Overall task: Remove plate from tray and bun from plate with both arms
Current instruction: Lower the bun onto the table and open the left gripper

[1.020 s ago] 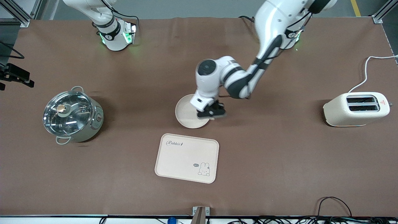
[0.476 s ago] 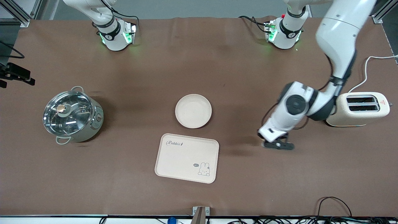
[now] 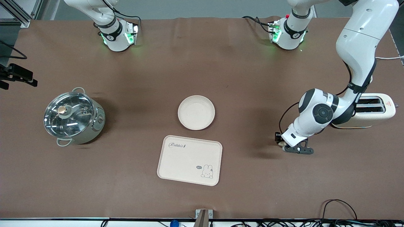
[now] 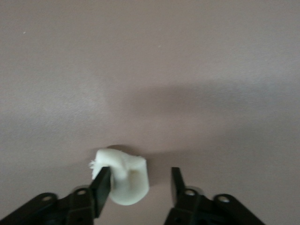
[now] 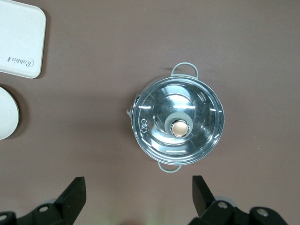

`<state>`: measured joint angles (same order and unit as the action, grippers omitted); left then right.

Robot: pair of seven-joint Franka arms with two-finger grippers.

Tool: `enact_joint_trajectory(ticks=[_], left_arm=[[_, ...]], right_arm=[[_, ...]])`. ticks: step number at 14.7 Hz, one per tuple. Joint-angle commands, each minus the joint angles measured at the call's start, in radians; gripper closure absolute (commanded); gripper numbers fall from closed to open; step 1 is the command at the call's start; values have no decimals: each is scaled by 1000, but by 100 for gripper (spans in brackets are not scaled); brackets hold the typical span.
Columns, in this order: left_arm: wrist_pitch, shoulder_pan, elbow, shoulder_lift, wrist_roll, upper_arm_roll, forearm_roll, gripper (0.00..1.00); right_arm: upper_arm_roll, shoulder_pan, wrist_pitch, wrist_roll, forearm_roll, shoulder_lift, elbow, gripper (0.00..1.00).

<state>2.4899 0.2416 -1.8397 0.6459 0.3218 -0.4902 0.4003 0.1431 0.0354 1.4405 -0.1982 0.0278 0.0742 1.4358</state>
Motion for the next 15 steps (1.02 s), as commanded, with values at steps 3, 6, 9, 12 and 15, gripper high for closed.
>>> enact_joint_trajectory(ticks=[3, 6, 9, 12, 15], left_arm=[[-156, 8, 95, -81, 5, -77, 2, 0], [-380, 10, 200, -178, 3, -132, -9, 0], [-460, 27, 211, -267, -33, -145, -56, 0], [-502, 32, 208, -388, -148, -73, -223, 0], [-658, -97, 215, -518, -308, 161, -371, 0]], right_arm=[[-8, 3, 11, 16, -11, -34, 32, 0], [-8, 4, 17, 16, -11, -34, 32, 0], [-8, 11, 25, 16, -11, -34, 34, 0], [-8, 11, 17, 16, -11, -34, 34, 0], [-8, 9, 18, 16, -11, -34, 34, 0]])
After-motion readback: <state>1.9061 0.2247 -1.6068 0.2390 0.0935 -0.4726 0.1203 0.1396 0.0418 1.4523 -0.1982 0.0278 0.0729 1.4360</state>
